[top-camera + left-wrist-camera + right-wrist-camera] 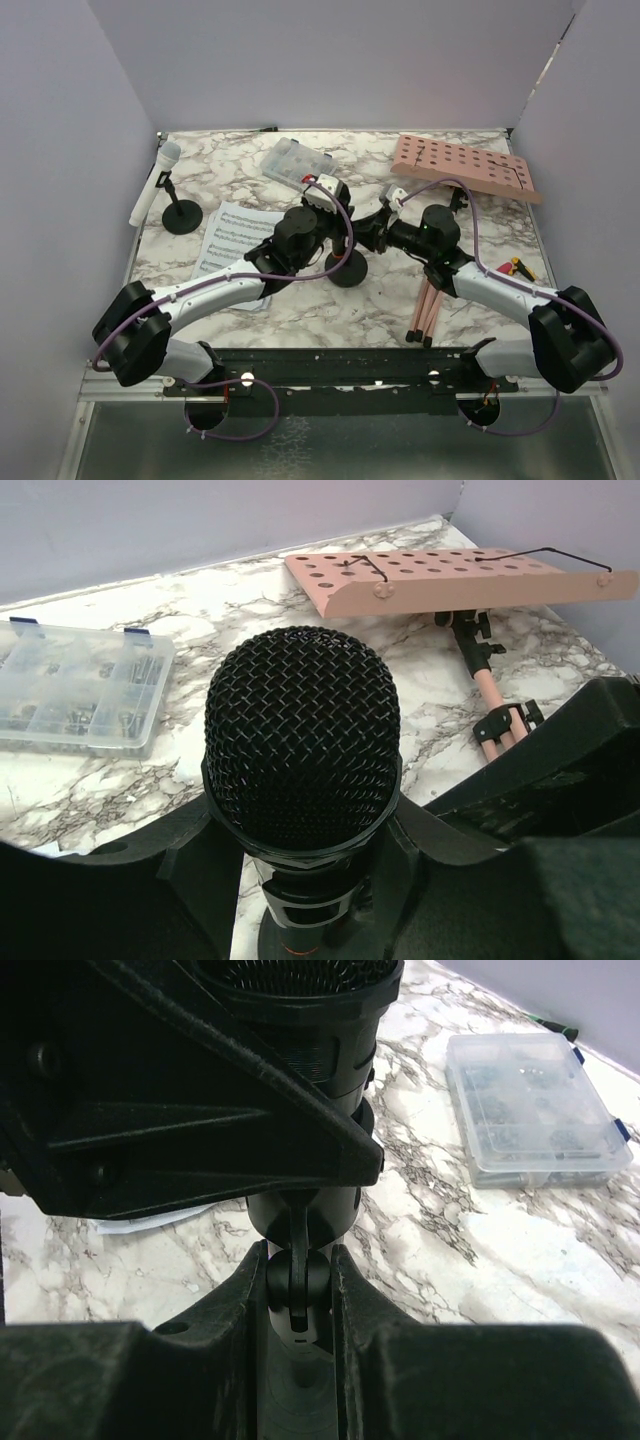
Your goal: Pack up the instrument practice props
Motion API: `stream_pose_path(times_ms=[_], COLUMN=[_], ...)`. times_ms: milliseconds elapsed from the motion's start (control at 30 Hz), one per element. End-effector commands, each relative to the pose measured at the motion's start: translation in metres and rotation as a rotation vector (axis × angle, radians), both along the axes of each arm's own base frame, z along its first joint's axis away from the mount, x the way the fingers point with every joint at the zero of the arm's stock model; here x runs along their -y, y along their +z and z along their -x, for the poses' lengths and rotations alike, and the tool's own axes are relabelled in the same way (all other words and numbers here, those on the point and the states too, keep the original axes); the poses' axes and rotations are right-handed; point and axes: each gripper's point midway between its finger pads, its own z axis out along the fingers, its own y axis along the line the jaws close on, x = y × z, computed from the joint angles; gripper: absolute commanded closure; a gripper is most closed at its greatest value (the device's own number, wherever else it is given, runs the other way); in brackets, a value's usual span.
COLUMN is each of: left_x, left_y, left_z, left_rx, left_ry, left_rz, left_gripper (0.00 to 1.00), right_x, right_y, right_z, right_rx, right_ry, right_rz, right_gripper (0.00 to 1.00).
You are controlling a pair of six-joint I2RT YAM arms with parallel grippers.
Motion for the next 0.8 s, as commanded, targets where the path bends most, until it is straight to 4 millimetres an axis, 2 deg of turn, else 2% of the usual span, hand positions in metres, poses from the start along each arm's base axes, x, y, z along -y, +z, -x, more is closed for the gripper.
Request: stream_pose_path(times_ms=[0, 133, 267, 433, 567, 667, 767], left_x=[-0.12, -0.091, -0.062, -0.053, -0.056, -0.057, -0.057], left_y=[0.187, 0.173, 0.138, 0.093, 0.088, 0.092, 0.095], left_z=[-0.022, -0.016, -0.007, -0.003, -0.002, -0.002, -0.003], left_rx=[0.377, 0.36, 0.284, 0.197, 0.199, 0.211, 0.214], left_ry=[0.407, 0.243, 0.086, 0.052, 0.063, 0.065, 0.067], left_rz=[0.346, 0.322, 0.331, 0.311, 0.304, 0.301, 0.313], left_gripper=[0.97, 0.89, 0.82, 0.75, 0.63, 0.52, 0.46], right_x=[0.039, 0.035, 0.033, 0.031, 0.029, 0.027, 0.026], right_y=[-0.116, -0.114, -0.11, -0.11, -0.11, -0.111, -0.11], right_z=[0.036, 0.038, 0.037, 0.038, 0.038, 0.04, 0.04], right_rx=[-0.389, -0.379, -0.368, -0.369, -0.369, -0.37, -0.365], right_ry=[-0.067, -0.041, -0.027, -0.011, -0.002, 0.003, 0.006], right_rz=[0.226, 0.233, 0.238, 0.247, 0.253, 0.261, 0.264], right_gripper=[1.0, 1.0, 0.99, 1.0, 1.0, 0.99, 1.0])
